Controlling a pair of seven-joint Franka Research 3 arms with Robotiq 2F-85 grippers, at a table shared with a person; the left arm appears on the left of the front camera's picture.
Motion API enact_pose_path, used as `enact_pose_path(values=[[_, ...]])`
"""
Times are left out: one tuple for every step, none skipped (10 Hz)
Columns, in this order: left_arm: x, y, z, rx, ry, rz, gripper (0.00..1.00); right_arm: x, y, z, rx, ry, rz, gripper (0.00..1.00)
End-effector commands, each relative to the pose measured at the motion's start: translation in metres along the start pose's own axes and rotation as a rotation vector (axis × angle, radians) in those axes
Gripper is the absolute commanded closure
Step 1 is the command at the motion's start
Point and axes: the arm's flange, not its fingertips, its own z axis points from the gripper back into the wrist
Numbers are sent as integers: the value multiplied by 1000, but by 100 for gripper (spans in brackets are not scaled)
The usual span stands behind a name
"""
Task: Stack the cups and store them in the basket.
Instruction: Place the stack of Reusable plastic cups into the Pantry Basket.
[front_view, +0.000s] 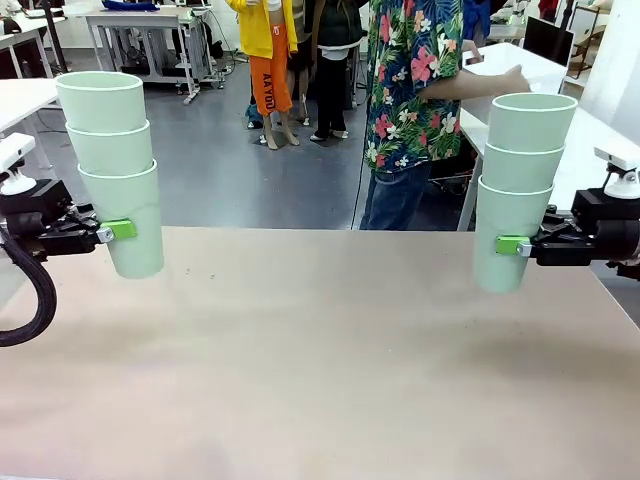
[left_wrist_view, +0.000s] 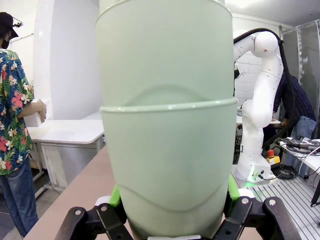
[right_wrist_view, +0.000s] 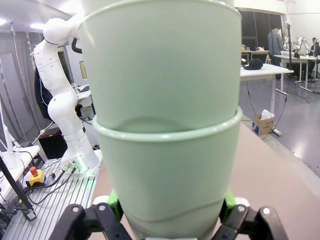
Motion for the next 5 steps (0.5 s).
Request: enact_pose_path(values=[[4,-1,-1,-3,-4,-10,14,3,1,0,-1,1,8,13],[4,-1,-1,-3,-4,-10,14,3,1,0,-1,1,8,13],[4,-1,-1,-3,-4,-10,14,3,1,0,-1,1,8,13],[4,-1,-1,-3,-4,-10,14,3,1,0,-1,1,8,13],[4,-1,-1,-3,-4,-10,14,3,1,0,-1,1,8,13]])
